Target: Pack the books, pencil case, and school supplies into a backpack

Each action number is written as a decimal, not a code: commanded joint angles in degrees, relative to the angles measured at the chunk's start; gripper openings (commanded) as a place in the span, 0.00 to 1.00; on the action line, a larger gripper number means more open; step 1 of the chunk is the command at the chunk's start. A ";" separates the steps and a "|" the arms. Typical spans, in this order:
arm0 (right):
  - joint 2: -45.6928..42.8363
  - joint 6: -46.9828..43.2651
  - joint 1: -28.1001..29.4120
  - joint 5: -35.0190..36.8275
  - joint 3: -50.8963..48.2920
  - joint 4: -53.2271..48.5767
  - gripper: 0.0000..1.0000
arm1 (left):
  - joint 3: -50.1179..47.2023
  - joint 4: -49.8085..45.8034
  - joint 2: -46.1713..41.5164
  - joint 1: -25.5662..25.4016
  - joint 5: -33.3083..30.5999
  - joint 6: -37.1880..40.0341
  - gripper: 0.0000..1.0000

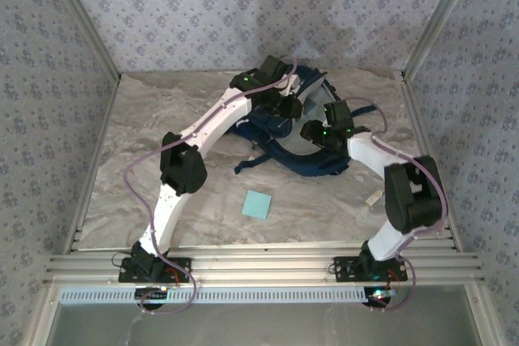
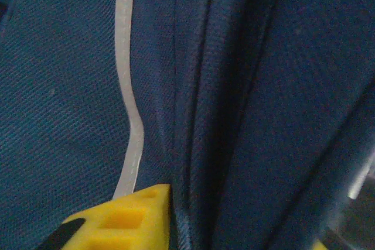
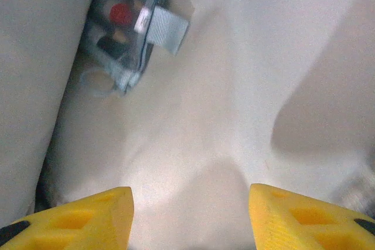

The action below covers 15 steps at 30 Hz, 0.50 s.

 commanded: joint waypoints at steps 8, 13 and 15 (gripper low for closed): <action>-18.82 9.25 8.97 10.14 -9.47 -7.65 0.55 | 3.09 1.84 -4.32 0.61 0.39 -0.67 0.73; -17.95 14.58 16.13 14.10 -7.75 -6.55 0.54 | -5.00 4.53 -10.03 2.80 -3.24 -0.18 0.74; -15.27 16.74 19.60 15.76 -6.32 -4.88 0.54 | -9.88 6.61 -12.55 4.76 -3.84 -0.66 0.74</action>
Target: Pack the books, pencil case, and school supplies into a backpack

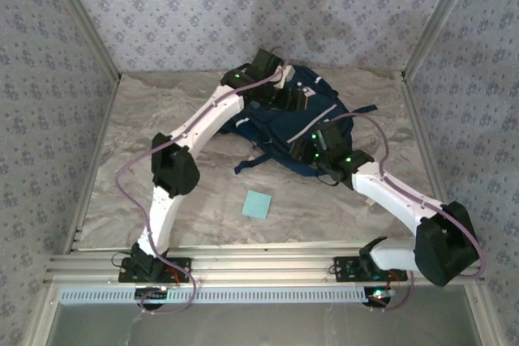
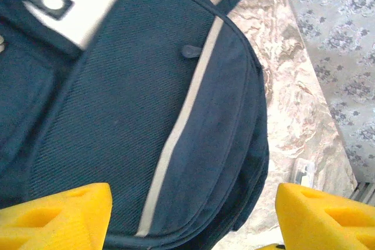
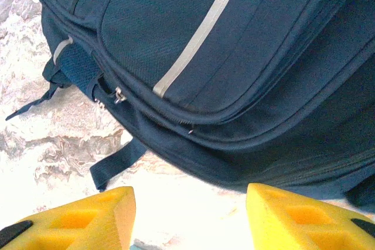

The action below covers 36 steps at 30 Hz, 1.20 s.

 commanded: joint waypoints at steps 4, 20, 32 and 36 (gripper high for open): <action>10.10 9.20 7.66 6.49 6.33 4.78 0.54 | -14.60 10.86 -10.05 7.52 -2.93 -0.99 0.74; 32.23 20.86 10.58 17.45 23.69 6.99 0.50 | -28.06 27.92 -3.54 15.19 0.14 -6.75 0.71; 36.27 25.00 11.43 18.16 25.89 1.07 0.49 | -34.25 32.88 -0.91 15.33 1.10 -10.40 0.70; 35.29 26.35 11.57 18.85 23.94 0.41 0.49 | -34.62 33.10 0.01 15.33 1.39 -10.52 0.70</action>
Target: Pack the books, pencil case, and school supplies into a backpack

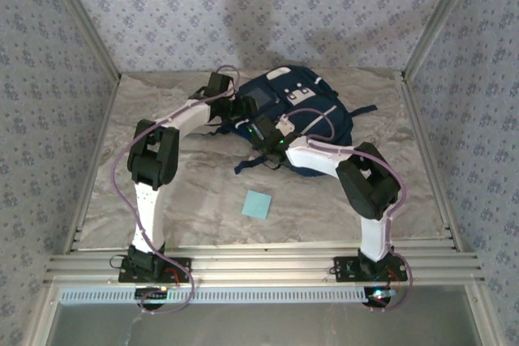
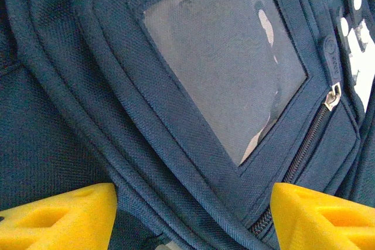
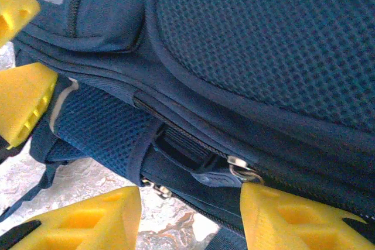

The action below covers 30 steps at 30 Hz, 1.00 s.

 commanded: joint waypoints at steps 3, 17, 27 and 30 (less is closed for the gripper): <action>0.31 2.62 -0.04 2.59 -0.80 -3.92 0.49 | -0.86 1.08 2.14 0.15 1.93 -0.88 0.69; 7.80 2.92 -3.77 3.77 5.96 -5.84 0.21 | -1.60 1.65 3.03 0.70 2.47 -1.67 0.67; -1.28 0.45 -3.97 1.27 -3.75 -5.23 0.00 | 2.23 -0.10 5.91 2.52 1.69 -2.24 0.67; -6.34 -2.19 -4.76 -0.52 -9.71 -5.05 0.00 | 3.55 -0.71 6.80 2.84 0.81 -2.10 0.67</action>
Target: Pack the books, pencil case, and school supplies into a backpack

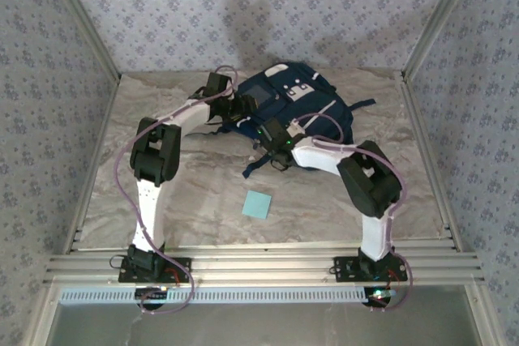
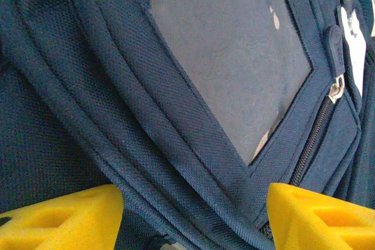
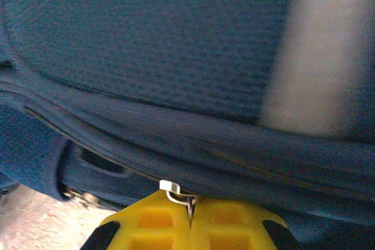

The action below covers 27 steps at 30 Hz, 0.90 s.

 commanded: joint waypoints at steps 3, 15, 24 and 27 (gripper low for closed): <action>-8.00 -7.26 -2.57 -3.03 -6.54 -6.11 0.00 | 2.98 -3.49 4.44 1.51 -2.74 0.33 0.66; -16.22 -32.57 -13.57 -16.47 -8.90 -14.78 0.00 | 4.46 -5.97 4.56 2.21 -3.97 2.07 0.66; -13.53 -53.07 -20.73 -28.53 -2.62 -28.04 0.00 | 8.48 -11.05 4.81 3.12 -4.90 4.80 0.66; -11.06 -52.68 -18.99 -34.81 -0.37 -25.49 0.00 | 7.38 -12.39 2.14 3.13 -4.21 4.19 0.68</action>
